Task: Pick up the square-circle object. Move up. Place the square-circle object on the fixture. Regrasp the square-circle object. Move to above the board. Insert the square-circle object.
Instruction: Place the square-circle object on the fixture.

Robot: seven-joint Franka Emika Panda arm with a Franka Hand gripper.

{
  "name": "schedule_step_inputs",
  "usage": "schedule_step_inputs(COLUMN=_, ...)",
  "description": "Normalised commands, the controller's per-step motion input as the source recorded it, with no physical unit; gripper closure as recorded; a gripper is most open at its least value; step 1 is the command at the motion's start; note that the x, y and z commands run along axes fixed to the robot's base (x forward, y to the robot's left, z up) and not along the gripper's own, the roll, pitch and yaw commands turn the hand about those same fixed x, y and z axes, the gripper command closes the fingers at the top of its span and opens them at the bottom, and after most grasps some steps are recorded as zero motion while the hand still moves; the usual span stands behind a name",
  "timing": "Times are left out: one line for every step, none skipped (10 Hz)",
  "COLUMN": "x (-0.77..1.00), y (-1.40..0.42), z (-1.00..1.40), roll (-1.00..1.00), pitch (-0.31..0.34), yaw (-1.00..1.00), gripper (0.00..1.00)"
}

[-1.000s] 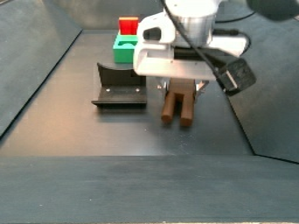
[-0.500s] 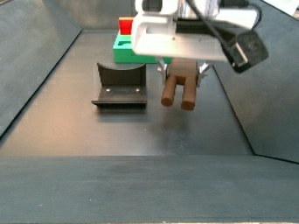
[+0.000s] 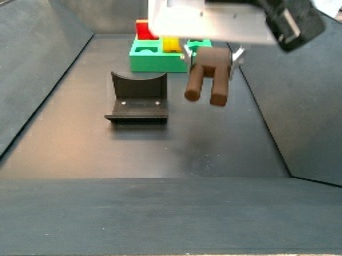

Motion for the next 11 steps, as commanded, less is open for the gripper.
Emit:
schedule_step_inputs(x=-0.02, y=0.00, z=1.00, roll=0.10, pitch=0.059, yaw=0.00, gripper=1.00)
schedule_step_inputs(x=-0.02, y=0.00, z=0.85, roll=0.11, pitch=0.068, yaw=0.01, gripper=1.00)
schedule_step_inputs(x=-0.02, y=0.00, z=0.71, roll=0.10, pitch=0.075, yaw=0.02, gripper=1.00)
schedule_step_inputs(x=-0.01, y=0.00, z=0.52, roll=0.11, pitch=0.085, yaw=0.03, gripper=1.00)
schedule_step_inputs(x=0.00, y=0.00, z=0.42, roll=0.11, pitch=0.091, yaw=0.03, gripper=1.00)
schedule_step_inputs(x=0.01, y=0.00, z=0.23, roll=0.10, pitch=0.101, yaw=0.03, gripper=1.00)
schedule_step_inputs(x=1.00, y=-0.76, z=-0.88, roll=0.07, pitch=-0.091, yaw=0.86, gripper=1.00)
schedule_step_inputs(x=1.00, y=-0.73, z=-0.90, roll=0.07, pitch=-0.095, yaw=0.79, gripper=1.00)
schedule_step_inputs(x=1.00, y=-0.65, z=-0.87, roll=0.06, pitch=-0.090, yaw=0.65, gripper=1.00)
schedule_step_inputs(x=1.00, y=-0.43, z=-0.79, roll=0.03, pitch=-0.049, yaw=0.38, gripper=1.00)
schedule_step_inputs(x=0.88, y=-0.16, z=-0.56, roll=0.02, pitch=-0.009, yaw=0.17, gripper=1.00)
